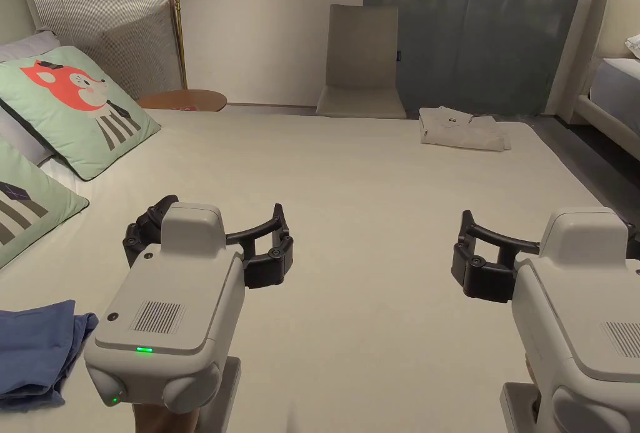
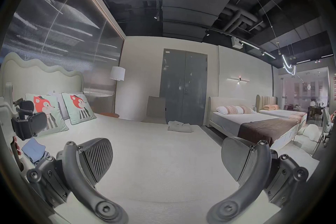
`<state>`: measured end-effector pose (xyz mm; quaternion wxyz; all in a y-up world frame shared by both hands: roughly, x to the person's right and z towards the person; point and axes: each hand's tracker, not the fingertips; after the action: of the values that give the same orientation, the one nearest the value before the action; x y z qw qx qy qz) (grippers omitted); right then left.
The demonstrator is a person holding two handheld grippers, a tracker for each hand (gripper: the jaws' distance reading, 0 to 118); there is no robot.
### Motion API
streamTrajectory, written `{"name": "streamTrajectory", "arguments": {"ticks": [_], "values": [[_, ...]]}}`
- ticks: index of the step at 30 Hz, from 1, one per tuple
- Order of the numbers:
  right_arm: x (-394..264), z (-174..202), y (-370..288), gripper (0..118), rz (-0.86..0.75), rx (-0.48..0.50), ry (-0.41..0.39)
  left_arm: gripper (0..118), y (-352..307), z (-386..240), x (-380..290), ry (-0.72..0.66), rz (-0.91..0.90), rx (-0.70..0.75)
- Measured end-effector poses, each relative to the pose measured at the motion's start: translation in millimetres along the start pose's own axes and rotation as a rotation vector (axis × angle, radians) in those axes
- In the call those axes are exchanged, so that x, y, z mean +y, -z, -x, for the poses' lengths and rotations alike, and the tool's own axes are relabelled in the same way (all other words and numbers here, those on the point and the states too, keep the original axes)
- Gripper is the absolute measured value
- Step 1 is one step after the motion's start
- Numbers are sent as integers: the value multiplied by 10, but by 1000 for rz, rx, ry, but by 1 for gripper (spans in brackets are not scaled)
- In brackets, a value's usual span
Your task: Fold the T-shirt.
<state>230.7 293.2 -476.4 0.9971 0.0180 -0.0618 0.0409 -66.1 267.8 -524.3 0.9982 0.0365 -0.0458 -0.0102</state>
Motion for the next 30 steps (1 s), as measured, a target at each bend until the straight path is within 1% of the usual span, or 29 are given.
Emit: {"name": "streamTrajectory", "arguments": {"ticks": [30], "values": [[-38, 9, 14, 118, 0, 10, -7, 110, 5, 40, 0, -3, 2, 3]]}}
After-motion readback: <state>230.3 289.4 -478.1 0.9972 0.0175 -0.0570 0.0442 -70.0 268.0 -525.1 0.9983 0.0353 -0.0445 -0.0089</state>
